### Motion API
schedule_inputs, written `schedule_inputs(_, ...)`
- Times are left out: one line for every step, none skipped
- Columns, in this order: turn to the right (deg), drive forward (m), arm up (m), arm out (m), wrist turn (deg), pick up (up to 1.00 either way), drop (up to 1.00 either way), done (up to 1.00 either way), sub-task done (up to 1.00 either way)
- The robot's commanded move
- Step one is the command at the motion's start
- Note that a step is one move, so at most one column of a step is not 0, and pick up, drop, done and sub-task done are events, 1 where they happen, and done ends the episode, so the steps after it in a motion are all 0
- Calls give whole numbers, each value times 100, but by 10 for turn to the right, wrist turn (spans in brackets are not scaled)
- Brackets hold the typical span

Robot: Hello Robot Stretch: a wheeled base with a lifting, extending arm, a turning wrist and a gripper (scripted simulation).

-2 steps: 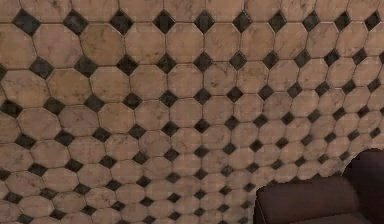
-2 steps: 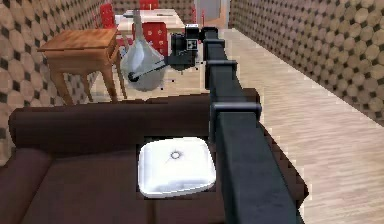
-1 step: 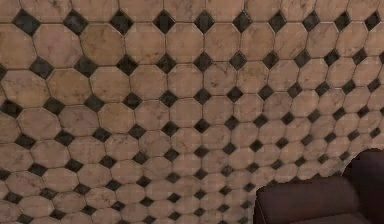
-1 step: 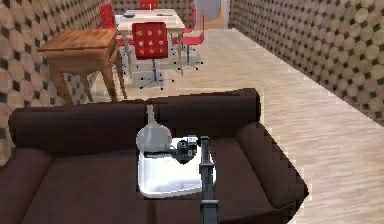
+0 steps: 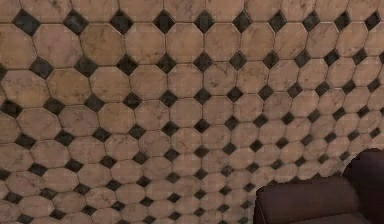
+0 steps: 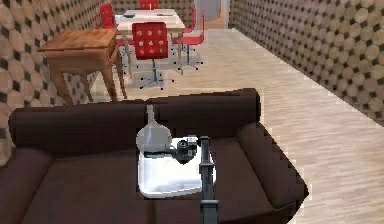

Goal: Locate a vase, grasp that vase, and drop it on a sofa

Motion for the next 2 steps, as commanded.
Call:
schedule_inputs(0,0,0,0,0,0,100,0,0)
schedule_inputs(0,0,10,0,0,0,0,0,0)
